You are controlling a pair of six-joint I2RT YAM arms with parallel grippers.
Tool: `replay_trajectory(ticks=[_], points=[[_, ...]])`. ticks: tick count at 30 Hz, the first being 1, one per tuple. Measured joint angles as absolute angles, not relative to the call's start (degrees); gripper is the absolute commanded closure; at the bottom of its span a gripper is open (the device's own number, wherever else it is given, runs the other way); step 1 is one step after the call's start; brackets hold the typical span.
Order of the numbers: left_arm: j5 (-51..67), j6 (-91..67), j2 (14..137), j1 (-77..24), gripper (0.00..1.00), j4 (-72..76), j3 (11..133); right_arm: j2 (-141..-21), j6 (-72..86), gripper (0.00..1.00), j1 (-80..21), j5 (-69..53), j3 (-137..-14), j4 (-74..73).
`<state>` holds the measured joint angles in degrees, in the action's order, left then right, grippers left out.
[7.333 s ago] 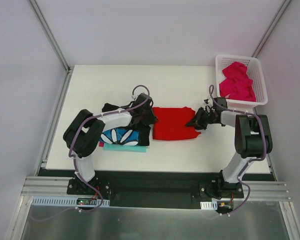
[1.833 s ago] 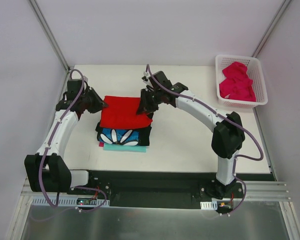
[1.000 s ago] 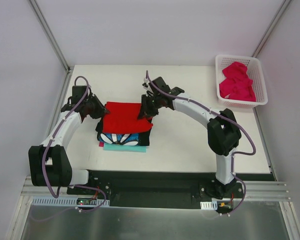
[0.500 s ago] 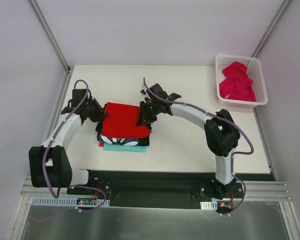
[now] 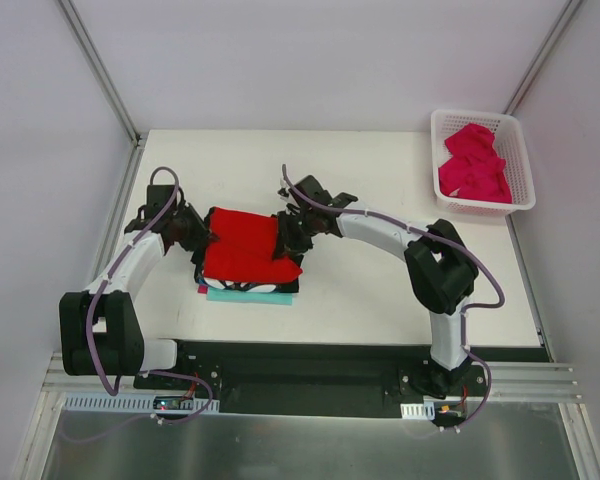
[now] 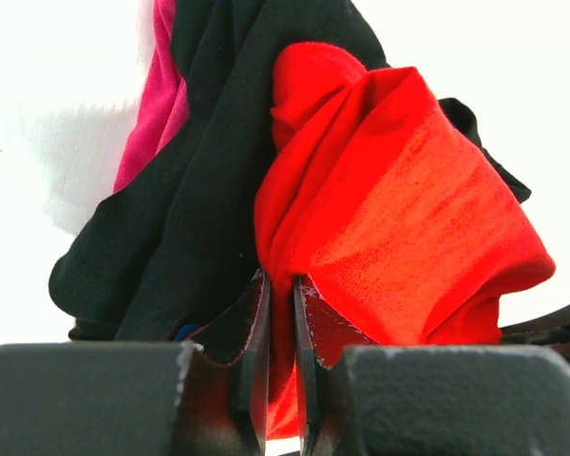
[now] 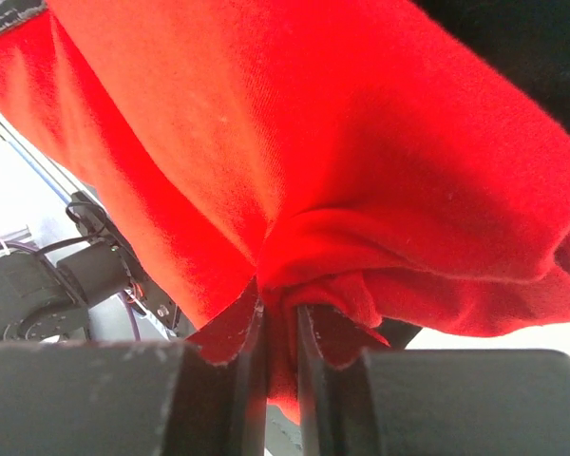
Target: Fold and stack the t-shirts
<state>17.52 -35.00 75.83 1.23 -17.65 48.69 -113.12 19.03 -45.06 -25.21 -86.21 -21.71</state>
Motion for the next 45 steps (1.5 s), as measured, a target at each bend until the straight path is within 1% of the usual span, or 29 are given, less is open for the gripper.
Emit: replay_trajectory(ticks=[1, 2, 3, 4, 5, 7, 8, 9, 14, 18, 25, 29, 31, 32, 33, 35, 36, 43, 45], points=[[17.50, -34.96, 75.81, 1.23, 0.73, -17.54, 48.47, -113.16, 19.00, 0.73, -45.17, -25.04, -85.93, -21.67], [17.45, -34.89, 75.77, 1.23, 0.65, -17.30, 48.14, -113.16, 18.96, 0.68, -45.25, -24.82, -85.76, -21.74], [17.39, -34.52, 75.72, 1.23, 0.57, -17.15, 47.83, -113.23, 18.94, 0.56, -45.32, -24.62, -85.69, -21.91], [17.28, -34.33, 75.72, 1.23, 0.41, -17.10, 47.62, -113.25, 18.94, 0.54, -45.36, -24.40, -85.69, -22.13], [17.02, -34.17, 75.72, 1.23, 0.33, -16.97, 47.31, -113.25, 18.52, 0.50, -45.43, -24.12, -85.69, -22.59], [16.36, -33.76, 75.72, 1.23, 0.19, -16.99, 46.94, -113.27, 18.41, 0.42, -45.45, -23.51, -85.69, -23.29], [16.21, -33.63, 75.72, 1.26, 0.03, -17.02, 46.89, -113.27, 18.28, 0.41, -45.47, -23.11, -85.73, -23.79], [16.12, -33.47, 75.70, 1.23, 0.01, -17.02, 46.89, -113.32, 18.04, 0.39, -45.47, -22.70, -85.95, -24.62], [15.99, -33.56, 74.37, 1.26, 0.01, -18.41, 47.44, -113.36, 16.01, 0.36, -45.50, -19.92, -89.69, -30.20], [15.88, -33.30, 72.18, 1.23, 0.01, -21.50, 50.98, -113.34, 14.31, 0.32, -45.52, -18.09, -93.95, -33.82], [15.33, -31.44, 68.71, 1.23, 0.01, -26.72, 60.16, -113.36, 11.25, 0.31, -45.50, -13.76, -103.33, -41.80], [15.90, -31.05, 67.66, 1.23, 0.01, -28.25, 62.17, -113.36, 9.91, 0.34, -45.28, -11.97, -108.03, -44.23], [16.67, -31.14, 67.59, 1.23, 0.01, -28.77, 62.15, -113.36, 9.69, 0.45, -45.10, -11.70, -108.68, -44.12], [17.17, -31.20, 67.59, 1.23, 0.01, -28.71, 61.98, -113.36, 9.61, 0.53, -44.97, -11.73, -108.71, -43.92], [18.37, -31.62, 67.59, 1.23, 0.01, -27.66, 61.25, -113.36, 9.65, 0.66, -44.82, -11.77, -108.57, -43.62], [19.97, -32.36, 67.70, 1.23, 0.01, -25.69, 59.68, -113.36, 9.85, 0.72, -44.40, -11.94, -107.92, -42.59], [21.12, -32.80, 68.01, 1.23, 0.01, -24.36, 58.67, -113.36, 10.13, 0.77, -44.16, -12.10, -107.53, -41.76], [27.55, -36.01, 74.41, 1.21, 0.01, -17.37, 55.83, -114.08, 10.85, 0.90, -42.17, -13.10, -104.49, -37.82], [28.69, -36.75, 75.33, 1.21, 0.01, -16.14, 55.75, -114.69, 10.94, 0.96, -41.69, -13.45, -103.70, -36.93]])
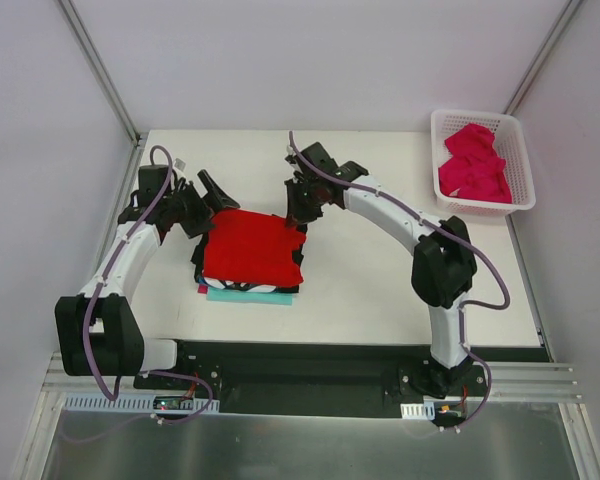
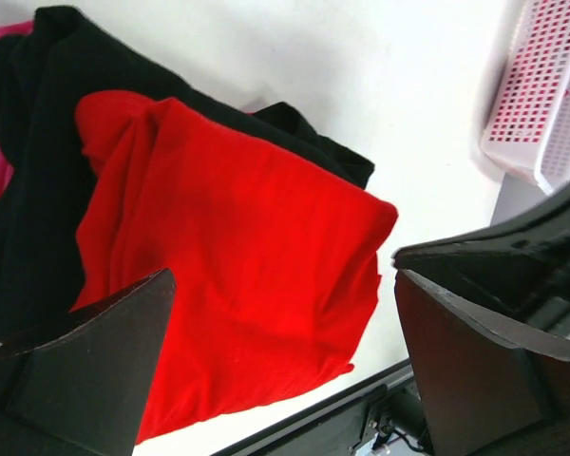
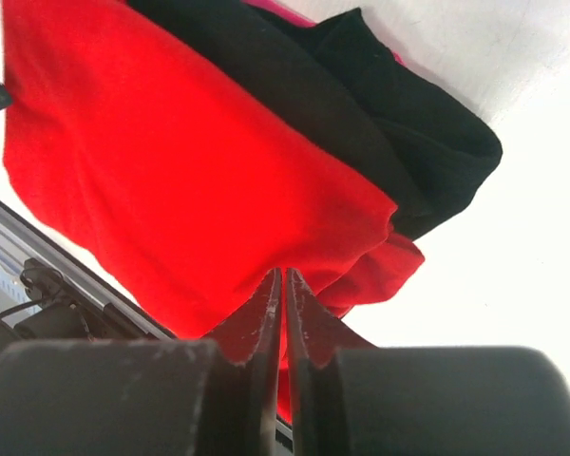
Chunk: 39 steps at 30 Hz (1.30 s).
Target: Fold and stack the t-shirts
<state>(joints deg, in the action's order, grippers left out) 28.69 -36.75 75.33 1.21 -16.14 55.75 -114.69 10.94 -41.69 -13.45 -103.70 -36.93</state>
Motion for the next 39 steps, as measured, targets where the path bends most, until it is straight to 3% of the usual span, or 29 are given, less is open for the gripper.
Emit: replay_trajectory(ticks=[16, 25, 30, 39], points=[[32.67, -38.15, 74.39, 1.19, 0.01, -13.21, 54.54, -129.14, 10.83, 1.00, -39.09, -18.33, -109.82, -34.04], [32.82, -38.11, 73.17, 1.19, 0.01, -14.11, 53.95, -130.08, 9.72, 0.96, -37.12, -19.79, -113.23, -34.17], [32.82, -38.13, 73.17, 1.17, 0.01, -14.22, 53.95, -126.32, 8.88, 0.93, -36.88, -19.18, -109.97, -35.42], [29.76, -38.13, 74.83, -4.62, 0.01, -14.24, 55.16, -107.35, 8.71, 0.92, -36.88, -16.75, -99.22, -36.97]])
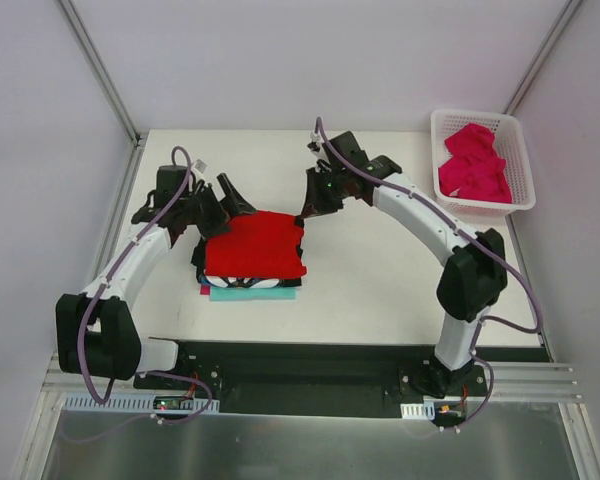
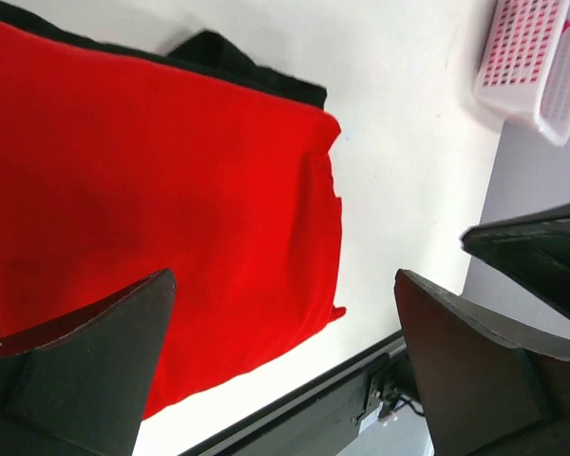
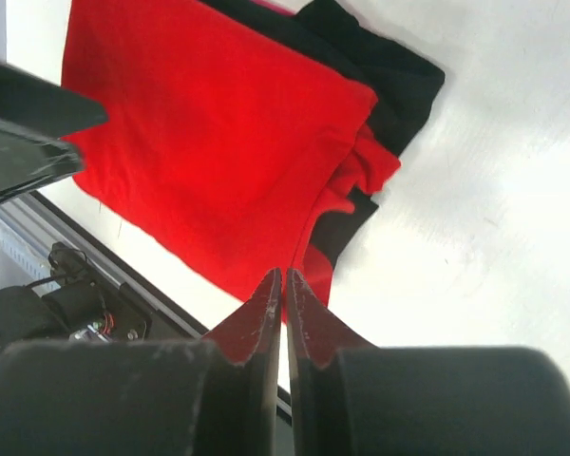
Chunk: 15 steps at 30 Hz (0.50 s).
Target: Fold and stack the t-shirts
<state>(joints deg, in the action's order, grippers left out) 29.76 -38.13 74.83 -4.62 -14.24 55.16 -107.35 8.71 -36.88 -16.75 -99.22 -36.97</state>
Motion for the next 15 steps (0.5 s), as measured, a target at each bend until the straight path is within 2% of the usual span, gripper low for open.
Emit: replay_trajectory(ticks=[6, 15], points=[[26.57, -38.15, 76.64, -9.67, 0.01, -14.11, 54.98, -101.30, 8.78, 0.92, -36.88, -15.57, -92.47, -36.97], [20.93, -38.11, 73.89, -9.78, 0.01, -14.96, 46.50, -100.88, 8.80, 0.94, -36.88, -14.22, -88.27, -38.83]])
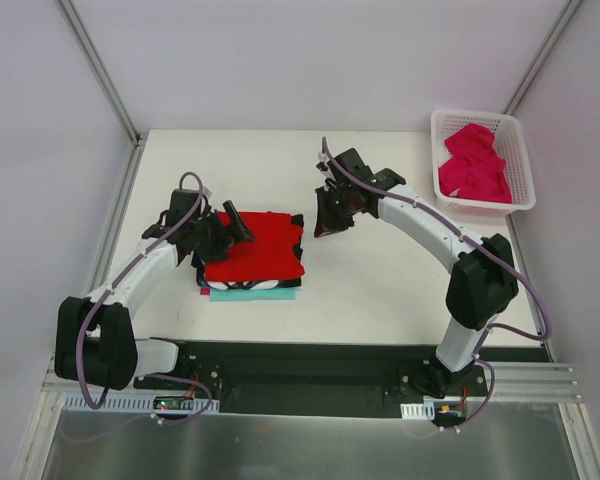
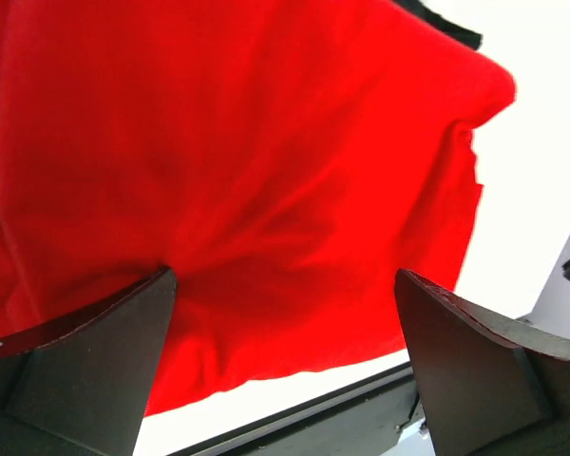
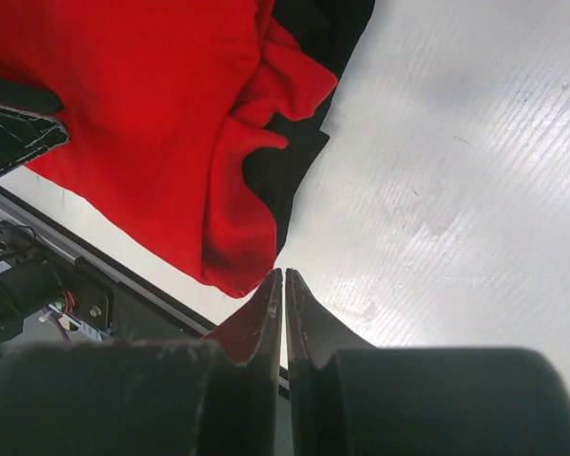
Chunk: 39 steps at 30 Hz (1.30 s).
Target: Fold and stack the t-shirts
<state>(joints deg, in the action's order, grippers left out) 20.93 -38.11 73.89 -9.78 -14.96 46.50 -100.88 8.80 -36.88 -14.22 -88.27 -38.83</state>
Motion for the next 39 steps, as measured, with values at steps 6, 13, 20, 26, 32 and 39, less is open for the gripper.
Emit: replay_trajectory(ticks=[6, 13, 20, 26, 32, 39], points=[[17.28, -38.06, 71.18, -9.80, 0.01, -16.84, 44.95, -100.82, 8.95, 0.92, -36.88, -14.13, -88.01, -38.81], [14.98, -36.32, 70.50, -9.82, 0.01, -23.29, 49.52, -97.78, 9.21, 0.51, -36.91, -12.12, -86.06, -40.77], [9.89, -33.01, 61.28, -12.84, 0.01, -27.75, 52.97, -86.37, 9.08, 0.38, -36.91, -5.34, -83.24, -44.29], [4.21, -33.47, 55.94, -18.59, 0.01, -28.77, 51.79, -77.47, 11.57, 0.38, -37.15, -1.26, -73.17, -43.68], [-3.64, -36.91, 62.02, -33.80, 0.01, -29.98, 50.02, -74.85, 14.92, 0.37, -39.97, 1.21, -62.48, -44.10], [-11.73, -43.35, 76.88, -50.87, 0.01, -32.73, 58.92, -69.63, 16.78, 0.37, -41.12, 4.34, -61.14, -44.58]])
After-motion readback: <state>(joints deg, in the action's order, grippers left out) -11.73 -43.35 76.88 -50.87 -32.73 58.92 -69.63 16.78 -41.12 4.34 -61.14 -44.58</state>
